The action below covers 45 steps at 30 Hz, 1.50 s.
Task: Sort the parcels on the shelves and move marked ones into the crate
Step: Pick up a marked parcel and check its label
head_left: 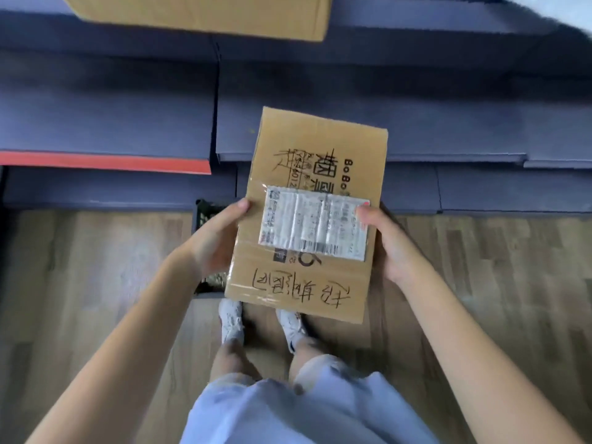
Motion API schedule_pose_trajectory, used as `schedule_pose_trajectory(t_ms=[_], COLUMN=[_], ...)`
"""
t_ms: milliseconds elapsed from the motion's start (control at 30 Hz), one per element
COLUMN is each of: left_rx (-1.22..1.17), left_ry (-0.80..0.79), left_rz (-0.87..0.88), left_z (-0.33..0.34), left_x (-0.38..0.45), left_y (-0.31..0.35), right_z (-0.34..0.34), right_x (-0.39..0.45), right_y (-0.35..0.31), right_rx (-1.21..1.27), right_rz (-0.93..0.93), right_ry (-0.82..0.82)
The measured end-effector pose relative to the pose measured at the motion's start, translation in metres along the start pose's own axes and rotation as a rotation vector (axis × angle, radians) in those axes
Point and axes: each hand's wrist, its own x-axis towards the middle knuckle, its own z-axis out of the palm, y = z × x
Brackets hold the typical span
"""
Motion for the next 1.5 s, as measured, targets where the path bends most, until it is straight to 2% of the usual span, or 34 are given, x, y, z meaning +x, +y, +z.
schedule_pose_trajectory(t_ms=[200,333,433,567,833,933,1267,1500], left_rx=[-0.121,-0.126,-0.163,-0.095,0.141,0.108,0.102,0.304], left_ry=[0.038,0.102,0.131,0.231,0.445,0.511,0.595,0.592], left_rz=[-0.059,-0.076,-0.12,-0.086,0.049,0.066,0.086,0.033], left_z=[-0.005,-0.018,-0.026,-0.034,-0.066,-0.077,-0.108,-0.119], left_x=[0.017,0.035,0.056,0.092,0.182,0.215,0.312,0.331], left_y=[-0.026,-0.06,-0.086,-0.122,-0.189,-0.208,-0.291,-0.32], right_z=[0.014,0.02,0.02,0.013,0.012,0.012,-0.004,-0.004], right_x=[0.036,0.054,0.072,0.102,0.192,0.23,0.333,0.36], right_y=[0.006,0.044,0.079,0.121,0.195,0.218,0.299,0.331], right_rx=[0.031,-0.018,-0.001,0.018,-0.082,-0.145,-0.349,-0.413], right_rz=[0.009,0.129,0.178,0.153,0.091,0.067,0.048,0.179], right_ry=[-0.024,-0.029,0.032,0.174,0.231,0.256,0.38,0.431])
